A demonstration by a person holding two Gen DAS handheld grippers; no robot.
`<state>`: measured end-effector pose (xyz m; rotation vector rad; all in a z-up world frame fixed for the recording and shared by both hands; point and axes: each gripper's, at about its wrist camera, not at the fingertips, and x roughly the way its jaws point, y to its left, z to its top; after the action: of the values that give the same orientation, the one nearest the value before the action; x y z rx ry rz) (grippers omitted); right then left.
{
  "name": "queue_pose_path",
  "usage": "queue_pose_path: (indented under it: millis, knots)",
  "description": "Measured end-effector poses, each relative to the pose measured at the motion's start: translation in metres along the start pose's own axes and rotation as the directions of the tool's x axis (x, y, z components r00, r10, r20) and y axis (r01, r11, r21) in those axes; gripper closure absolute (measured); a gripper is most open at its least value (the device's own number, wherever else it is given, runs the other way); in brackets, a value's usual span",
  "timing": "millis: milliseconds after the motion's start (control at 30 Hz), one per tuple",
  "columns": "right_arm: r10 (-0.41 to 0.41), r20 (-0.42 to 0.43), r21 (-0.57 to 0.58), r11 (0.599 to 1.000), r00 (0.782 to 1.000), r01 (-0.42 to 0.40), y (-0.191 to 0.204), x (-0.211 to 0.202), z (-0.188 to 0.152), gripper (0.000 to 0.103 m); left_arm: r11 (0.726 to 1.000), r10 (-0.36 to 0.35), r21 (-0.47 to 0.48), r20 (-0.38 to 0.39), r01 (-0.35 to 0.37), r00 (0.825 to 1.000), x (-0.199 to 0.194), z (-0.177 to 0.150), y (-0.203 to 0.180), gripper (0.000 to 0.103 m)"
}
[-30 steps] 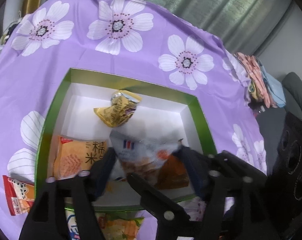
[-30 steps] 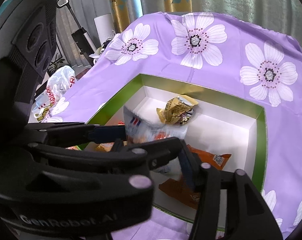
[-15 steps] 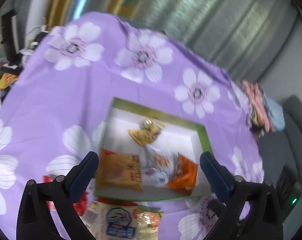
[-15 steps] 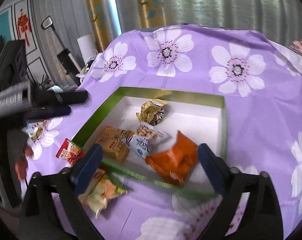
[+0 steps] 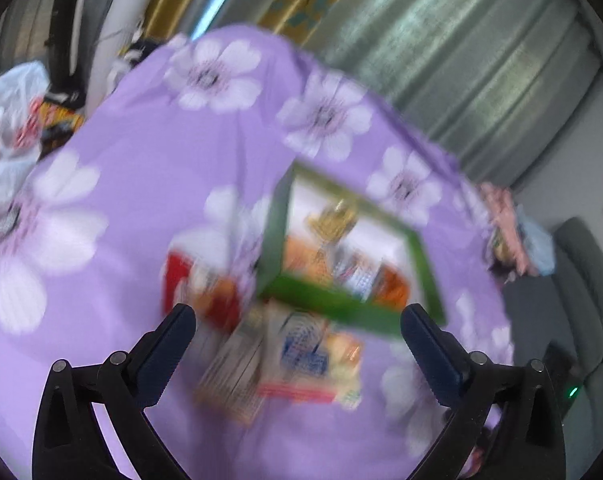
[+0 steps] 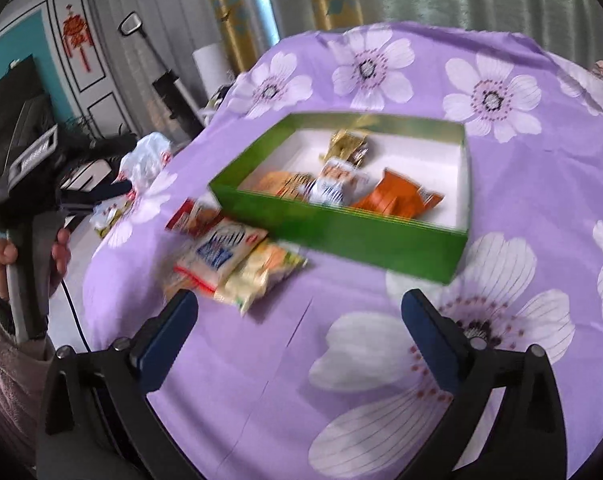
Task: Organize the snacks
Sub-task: 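Move the right tool back toward the loose snacks beside the box, then grasp the white-blue printed snack bag with the right tool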
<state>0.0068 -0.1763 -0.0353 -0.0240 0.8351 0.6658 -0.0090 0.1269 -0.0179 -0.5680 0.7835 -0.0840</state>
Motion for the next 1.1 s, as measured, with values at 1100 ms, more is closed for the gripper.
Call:
queue_pose_path:
  millis: [1100]
  knots:
    - [0.173,-0.174,-0.176,0.963,0.969,-0.203,0.061,0.114,0.017,0.037,0.982,0.102,0.171,-0.133,-0.079,0.986,0.07,-0.041,-0.017,0.038]
